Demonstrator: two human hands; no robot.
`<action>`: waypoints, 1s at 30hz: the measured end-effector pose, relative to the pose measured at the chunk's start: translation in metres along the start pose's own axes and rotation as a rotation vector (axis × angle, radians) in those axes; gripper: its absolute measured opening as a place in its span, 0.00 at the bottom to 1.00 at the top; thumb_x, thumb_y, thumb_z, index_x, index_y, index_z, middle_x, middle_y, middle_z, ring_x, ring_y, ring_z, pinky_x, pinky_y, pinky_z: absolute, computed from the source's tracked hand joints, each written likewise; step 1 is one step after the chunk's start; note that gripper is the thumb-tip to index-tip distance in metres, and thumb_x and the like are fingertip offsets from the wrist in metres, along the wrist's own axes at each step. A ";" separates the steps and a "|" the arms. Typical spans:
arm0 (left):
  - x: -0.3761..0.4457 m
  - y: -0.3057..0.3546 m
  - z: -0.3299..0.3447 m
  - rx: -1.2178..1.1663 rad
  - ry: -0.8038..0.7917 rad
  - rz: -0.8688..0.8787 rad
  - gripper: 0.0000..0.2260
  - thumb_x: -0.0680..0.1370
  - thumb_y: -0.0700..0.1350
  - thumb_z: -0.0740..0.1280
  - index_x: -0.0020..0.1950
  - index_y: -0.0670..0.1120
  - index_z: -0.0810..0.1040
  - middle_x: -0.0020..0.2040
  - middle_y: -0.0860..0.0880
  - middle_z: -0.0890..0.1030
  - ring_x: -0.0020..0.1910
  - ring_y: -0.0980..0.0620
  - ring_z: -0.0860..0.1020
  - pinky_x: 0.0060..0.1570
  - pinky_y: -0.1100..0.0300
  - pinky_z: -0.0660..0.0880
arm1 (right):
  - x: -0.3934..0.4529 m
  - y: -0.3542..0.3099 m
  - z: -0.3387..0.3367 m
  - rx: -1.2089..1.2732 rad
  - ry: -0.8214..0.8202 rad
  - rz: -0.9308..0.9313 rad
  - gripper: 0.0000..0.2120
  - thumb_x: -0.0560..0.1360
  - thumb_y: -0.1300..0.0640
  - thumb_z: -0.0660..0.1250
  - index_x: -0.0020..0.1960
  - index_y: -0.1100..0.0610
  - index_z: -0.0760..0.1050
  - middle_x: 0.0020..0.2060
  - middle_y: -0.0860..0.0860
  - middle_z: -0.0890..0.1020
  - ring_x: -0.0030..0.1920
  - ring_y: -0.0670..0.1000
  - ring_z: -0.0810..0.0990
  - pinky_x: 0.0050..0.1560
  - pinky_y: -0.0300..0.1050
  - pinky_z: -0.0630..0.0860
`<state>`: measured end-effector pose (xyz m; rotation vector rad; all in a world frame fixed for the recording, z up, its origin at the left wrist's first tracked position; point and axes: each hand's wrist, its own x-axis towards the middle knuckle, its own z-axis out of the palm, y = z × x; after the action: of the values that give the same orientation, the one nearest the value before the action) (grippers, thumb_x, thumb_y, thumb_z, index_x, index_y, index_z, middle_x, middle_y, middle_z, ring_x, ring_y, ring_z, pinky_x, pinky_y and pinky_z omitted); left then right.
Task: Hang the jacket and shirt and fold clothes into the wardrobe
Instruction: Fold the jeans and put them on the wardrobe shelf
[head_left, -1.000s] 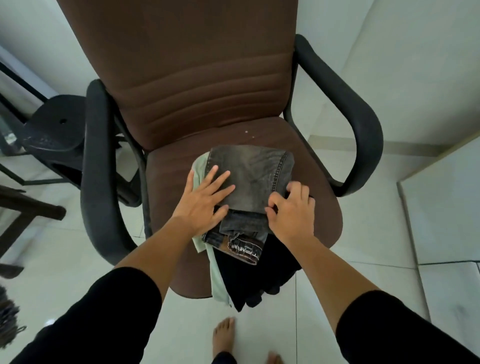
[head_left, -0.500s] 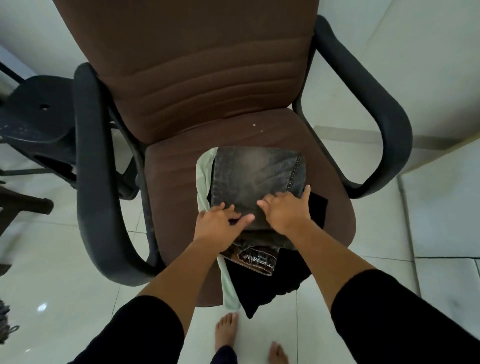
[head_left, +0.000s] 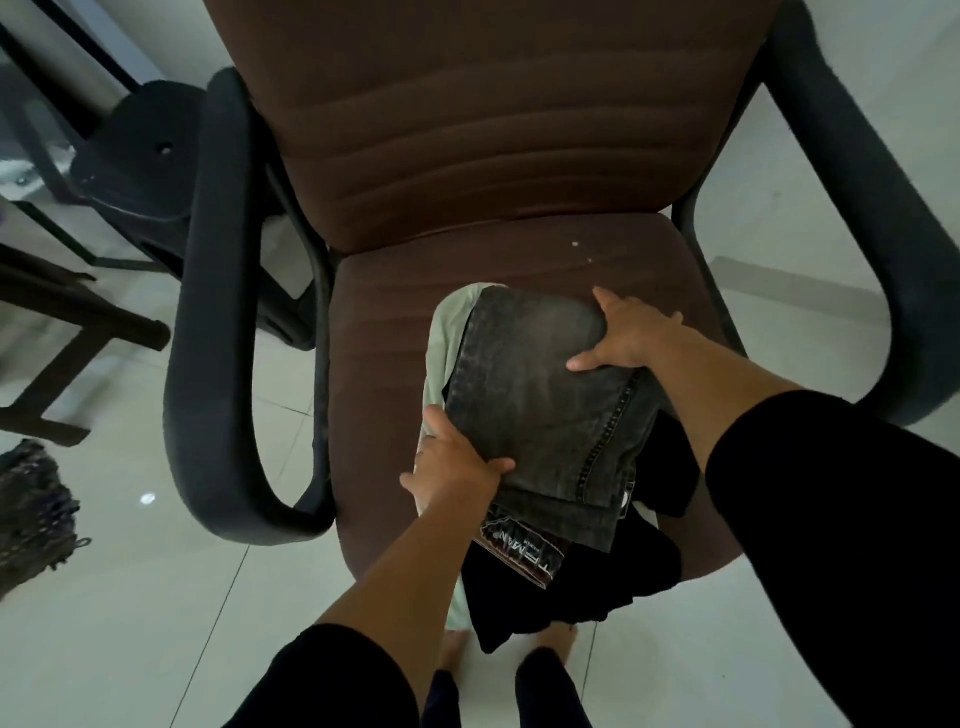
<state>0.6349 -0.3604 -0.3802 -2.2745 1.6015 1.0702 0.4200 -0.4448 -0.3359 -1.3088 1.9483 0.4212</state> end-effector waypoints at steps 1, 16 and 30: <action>0.000 0.001 0.002 0.006 0.013 -0.003 0.36 0.66 0.56 0.75 0.60 0.48 0.54 0.59 0.46 0.75 0.58 0.42 0.76 0.58 0.41 0.65 | 0.002 0.001 0.000 -0.019 -0.002 -0.005 0.54 0.66 0.38 0.73 0.77 0.46 0.38 0.77 0.56 0.50 0.75 0.61 0.54 0.71 0.68 0.45; -0.018 -0.002 -0.002 0.024 0.133 -0.018 0.46 0.63 0.62 0.75 0.72 0.49 0.54 0.67 0.41 0.64 0.68 0.41 0.63 0.62 0.43 0.66 | -0.041 -0.006 -0.030 0.387 -0.087 -0.190 0.38 0.60 0.52 0.81 0.66 0.59 0.72 0.60 0.53 0.78 0.57 0.54 0.78 0.59 0.48 0.75; -0.101 0.112 -0.161 -1.110 -0.449 0.448 0.57 0.55 0.66 0.77 0.72 0.68 0.41 0.74 0.53 0.63 0.71 0.48 0.65 0.69 0.43 0.62 | -0.281 0.042 -0.149 1.456 0.204 -0.336 0.06 0.70 0.62 0.66 0.46 0.61 0.79 0.36 0.54 0.85 0.35 0.52 0.84 0.39 0.44 0.82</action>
<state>0.5941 -0.4122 -0.1695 -1.8167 1.5098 2.8930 0.3816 -0.3364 -0.0360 -0.6089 1.4564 -1.1448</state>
